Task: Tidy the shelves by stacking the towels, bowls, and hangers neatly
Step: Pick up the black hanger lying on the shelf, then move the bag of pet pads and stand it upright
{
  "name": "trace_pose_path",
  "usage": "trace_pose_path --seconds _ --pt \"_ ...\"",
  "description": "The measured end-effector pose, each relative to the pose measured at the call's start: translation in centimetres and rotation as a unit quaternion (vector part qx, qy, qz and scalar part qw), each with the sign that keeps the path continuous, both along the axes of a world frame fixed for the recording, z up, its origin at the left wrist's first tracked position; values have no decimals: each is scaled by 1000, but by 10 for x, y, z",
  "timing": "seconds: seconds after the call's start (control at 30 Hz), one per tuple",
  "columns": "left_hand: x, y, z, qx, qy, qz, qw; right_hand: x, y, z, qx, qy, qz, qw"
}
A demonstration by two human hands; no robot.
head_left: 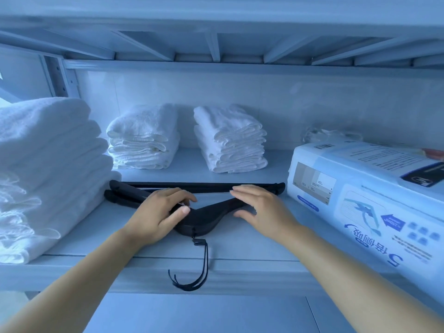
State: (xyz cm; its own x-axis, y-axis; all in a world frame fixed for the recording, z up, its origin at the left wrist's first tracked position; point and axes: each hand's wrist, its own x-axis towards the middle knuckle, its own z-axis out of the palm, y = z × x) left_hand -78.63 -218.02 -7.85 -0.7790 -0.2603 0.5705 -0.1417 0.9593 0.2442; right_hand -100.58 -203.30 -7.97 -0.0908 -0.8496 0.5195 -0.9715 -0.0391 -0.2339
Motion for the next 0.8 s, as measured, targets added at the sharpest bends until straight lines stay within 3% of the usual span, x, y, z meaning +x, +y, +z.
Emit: trace_pose_path --seconds 0.17,0.37,0.8 --pt "-14 8 20 66 -20 28 997 -7 20 24 -16 -3 -30 999" --pt "-47 43 32 29 -71 11 997 -8 43 42 -1 16 -39 999" --pt "-150 182 59 -10 -2 -112 994 -48 195 117 -80 85 -88 989"
